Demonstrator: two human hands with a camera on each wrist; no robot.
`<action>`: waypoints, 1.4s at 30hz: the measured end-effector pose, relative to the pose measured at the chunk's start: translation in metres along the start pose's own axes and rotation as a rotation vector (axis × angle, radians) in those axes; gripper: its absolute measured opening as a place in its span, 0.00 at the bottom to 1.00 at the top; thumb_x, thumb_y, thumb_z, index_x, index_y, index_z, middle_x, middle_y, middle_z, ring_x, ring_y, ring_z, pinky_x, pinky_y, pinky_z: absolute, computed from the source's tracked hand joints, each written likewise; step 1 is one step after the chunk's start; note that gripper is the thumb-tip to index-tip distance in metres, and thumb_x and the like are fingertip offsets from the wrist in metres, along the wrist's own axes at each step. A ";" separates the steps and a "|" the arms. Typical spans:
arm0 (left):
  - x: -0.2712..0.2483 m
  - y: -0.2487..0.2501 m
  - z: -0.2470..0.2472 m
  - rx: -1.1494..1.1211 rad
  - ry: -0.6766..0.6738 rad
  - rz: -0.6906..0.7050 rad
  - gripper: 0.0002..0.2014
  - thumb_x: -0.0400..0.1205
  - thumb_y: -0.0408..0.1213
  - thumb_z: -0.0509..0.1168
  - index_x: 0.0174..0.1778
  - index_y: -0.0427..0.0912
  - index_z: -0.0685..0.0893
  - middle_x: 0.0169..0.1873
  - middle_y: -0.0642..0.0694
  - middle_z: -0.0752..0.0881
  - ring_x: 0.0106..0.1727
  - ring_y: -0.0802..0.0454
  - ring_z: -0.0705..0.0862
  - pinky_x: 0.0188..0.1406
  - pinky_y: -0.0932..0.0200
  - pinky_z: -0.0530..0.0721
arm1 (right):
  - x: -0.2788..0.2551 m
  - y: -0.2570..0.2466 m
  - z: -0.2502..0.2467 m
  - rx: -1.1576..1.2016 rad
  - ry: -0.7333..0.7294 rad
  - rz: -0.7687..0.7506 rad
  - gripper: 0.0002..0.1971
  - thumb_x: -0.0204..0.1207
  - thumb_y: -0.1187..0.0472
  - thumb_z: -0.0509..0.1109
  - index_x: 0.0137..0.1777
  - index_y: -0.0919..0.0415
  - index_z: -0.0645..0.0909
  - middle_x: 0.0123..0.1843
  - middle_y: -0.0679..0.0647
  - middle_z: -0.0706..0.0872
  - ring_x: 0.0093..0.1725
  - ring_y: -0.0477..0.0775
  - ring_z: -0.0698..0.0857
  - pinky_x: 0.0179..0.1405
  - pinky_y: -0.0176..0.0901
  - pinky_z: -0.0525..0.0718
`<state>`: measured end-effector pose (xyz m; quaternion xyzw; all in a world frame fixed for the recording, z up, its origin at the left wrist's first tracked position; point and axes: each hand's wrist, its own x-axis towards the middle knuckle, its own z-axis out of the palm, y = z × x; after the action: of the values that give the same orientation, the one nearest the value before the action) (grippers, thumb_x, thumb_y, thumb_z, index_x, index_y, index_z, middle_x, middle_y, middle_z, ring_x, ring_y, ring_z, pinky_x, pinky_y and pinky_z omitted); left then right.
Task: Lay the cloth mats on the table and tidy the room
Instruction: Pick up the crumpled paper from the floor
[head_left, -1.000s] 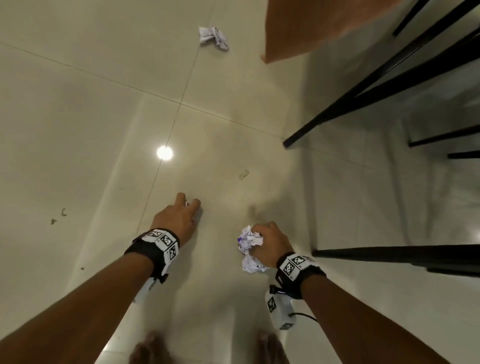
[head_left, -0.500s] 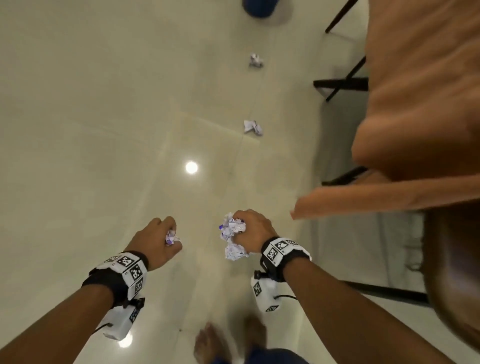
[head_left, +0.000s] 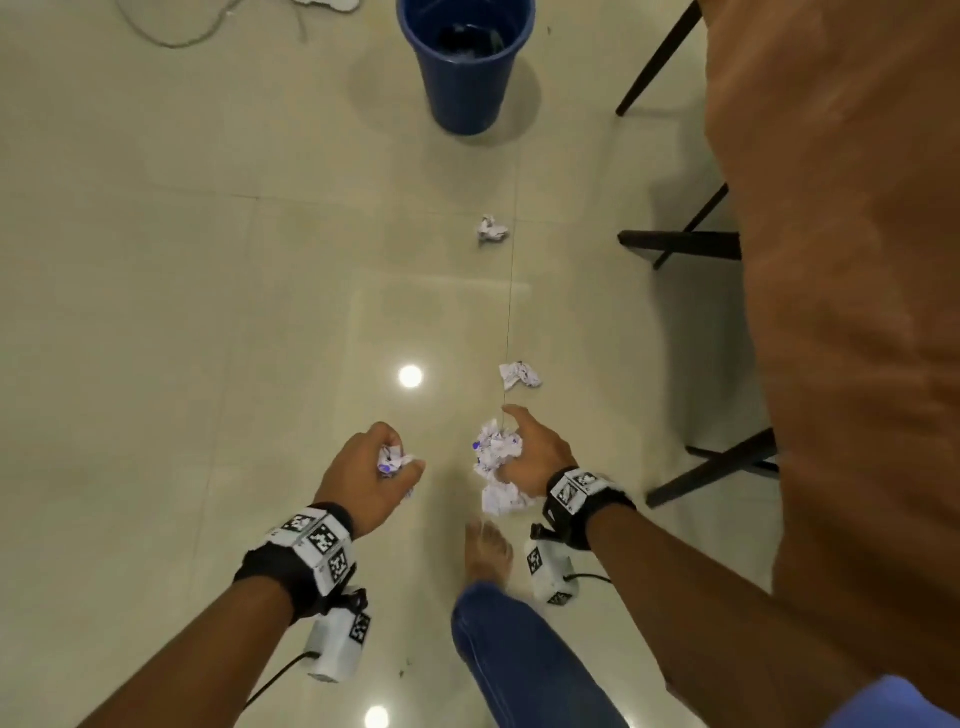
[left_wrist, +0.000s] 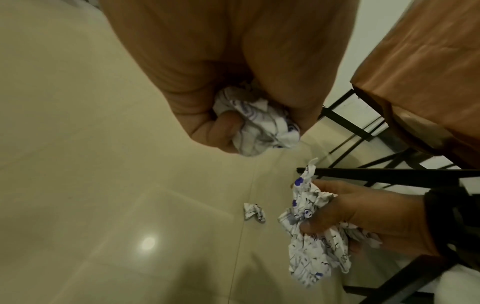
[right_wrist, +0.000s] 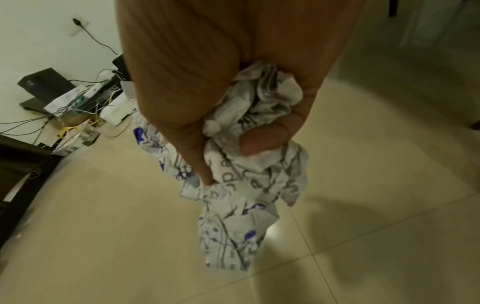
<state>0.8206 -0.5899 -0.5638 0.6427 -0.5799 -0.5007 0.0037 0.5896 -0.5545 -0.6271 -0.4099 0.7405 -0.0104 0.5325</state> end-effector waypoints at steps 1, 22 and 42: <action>0.018 0.008 0.002 0.023 -0.027 0.022 0.14 0.71 0.56 0.68 0.38 0.54 0.72 0.35 0.45 0.85 0.35 0.45 0.87 0.37 0.42 0.88 | 0.011 0.002 -0.005 -0.017 -0.008 0.019 0.43 0.68 0.60 0.75 0.82 0.42 0.60 0.75 0.55 0.77 0.69 0.61 0.79 0.63 0.45 0.80; 0.484 0.058 0.064 0.492 -0.269 0.350 0.44 0.74 0.42 0.67 0.82 0.55 0.49 0.48 0.47 0.86 0.46 0.39 0.87 0.54 0.45 0.85 | 0.304 0.081 0.049 0.015 0.194 0.153 0.33 0.62 0.63 0.77 0.67 0.43 0.75 0.76 0.48 0.61 0.54 0.60 0.84 0.50 0.51 0.87; 0.517 0.122 -0.038 0.637 -0.403 0.246 0.21 0.67 0.51 0.69 0.56 0.53 0.79 0.45 0.48 0.85 0.51 0.39 0.85 0.43 0.60 0.75 | 0.296 -0.054 -0.106 0.328 0.486 0.147 0.18 0.66 0.61 0.78 0.54 0.43 0.82 0.57 0.40 0.77 0.49 0.46 0.84 0.40 0.25 0.72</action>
<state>0.6651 -1.0387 -0.8042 0.4263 -0.7681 -0.4074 -0.2498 0.5085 -0.8181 -0.7872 -0.2492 0.8625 -0.1891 0.3979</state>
